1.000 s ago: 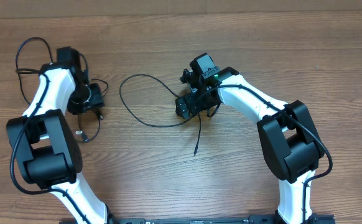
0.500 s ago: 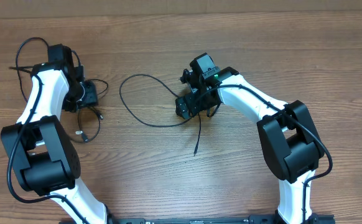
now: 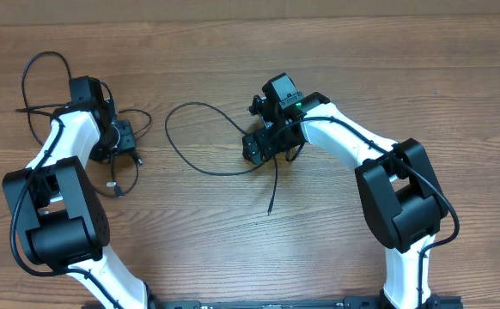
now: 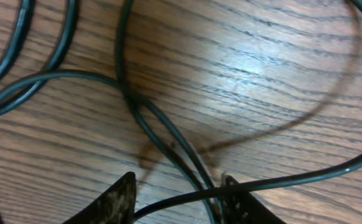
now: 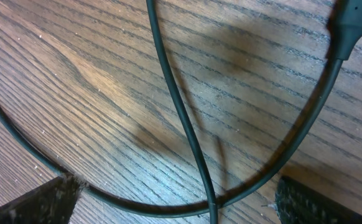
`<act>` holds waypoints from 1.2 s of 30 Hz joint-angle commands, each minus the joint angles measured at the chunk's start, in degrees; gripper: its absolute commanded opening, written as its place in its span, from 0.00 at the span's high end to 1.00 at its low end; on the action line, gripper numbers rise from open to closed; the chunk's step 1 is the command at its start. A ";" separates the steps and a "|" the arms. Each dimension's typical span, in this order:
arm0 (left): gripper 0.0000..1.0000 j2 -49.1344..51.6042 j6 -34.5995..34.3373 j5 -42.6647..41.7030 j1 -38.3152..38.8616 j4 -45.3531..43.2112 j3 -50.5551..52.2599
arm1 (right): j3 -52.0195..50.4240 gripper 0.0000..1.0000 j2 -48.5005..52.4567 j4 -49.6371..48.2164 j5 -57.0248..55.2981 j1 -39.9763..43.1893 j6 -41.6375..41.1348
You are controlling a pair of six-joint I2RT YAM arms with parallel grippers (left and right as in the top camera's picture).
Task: Untangle cables
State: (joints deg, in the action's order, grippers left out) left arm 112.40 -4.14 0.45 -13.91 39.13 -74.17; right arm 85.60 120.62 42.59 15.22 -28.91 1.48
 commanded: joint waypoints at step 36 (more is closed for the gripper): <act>0.96 -1.07 -8.33 -5.03 0.11 -3.87 4.81 | -0.63 0.00 0.24 -0.33 0.48 0.00 0.00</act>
State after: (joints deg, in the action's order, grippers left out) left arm 111.96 -12.10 -4.12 -13.91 35.09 -70.46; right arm 85.60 120.62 42.59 15.25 -28.91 1.50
